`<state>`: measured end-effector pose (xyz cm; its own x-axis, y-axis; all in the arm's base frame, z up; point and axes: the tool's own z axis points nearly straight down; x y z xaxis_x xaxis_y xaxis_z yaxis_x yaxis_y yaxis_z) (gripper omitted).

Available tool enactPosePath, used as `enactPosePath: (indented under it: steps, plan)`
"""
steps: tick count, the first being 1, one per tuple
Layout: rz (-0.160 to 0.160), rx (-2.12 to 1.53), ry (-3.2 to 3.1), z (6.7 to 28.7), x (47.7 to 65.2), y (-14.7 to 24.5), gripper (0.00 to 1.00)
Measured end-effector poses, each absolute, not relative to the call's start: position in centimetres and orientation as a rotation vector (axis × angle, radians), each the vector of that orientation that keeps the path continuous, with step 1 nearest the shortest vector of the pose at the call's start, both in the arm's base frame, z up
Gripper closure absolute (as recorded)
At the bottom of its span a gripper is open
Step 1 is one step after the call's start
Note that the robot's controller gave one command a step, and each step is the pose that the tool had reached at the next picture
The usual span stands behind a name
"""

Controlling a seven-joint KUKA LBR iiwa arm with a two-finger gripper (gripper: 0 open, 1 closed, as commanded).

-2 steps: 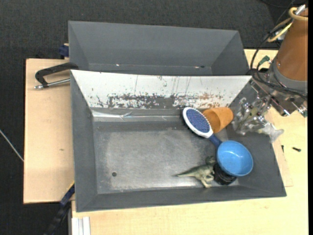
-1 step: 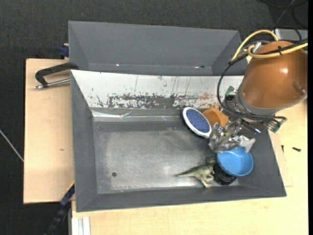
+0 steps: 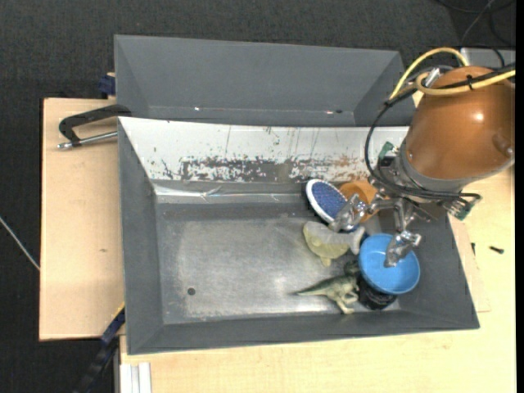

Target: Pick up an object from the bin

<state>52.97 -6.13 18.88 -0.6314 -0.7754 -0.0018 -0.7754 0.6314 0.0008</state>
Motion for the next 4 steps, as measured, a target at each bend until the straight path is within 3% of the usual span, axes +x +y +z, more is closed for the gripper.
enactPosePath:
  steps: [1,2,3,4]
  plan:
    - [-0.002,-2.294,2.157,7.9,55.0,-6.9,0.0]
    - [-0.011,-2.288,2.149,8.0,55.2,-6.9,1.0]
    - [-0.015,-2.276,2.15,17.6,56.8,-7.0,1.0]
    - [-0.014,-2.536,1.838,29.2,60.0,-6.4,1.0]
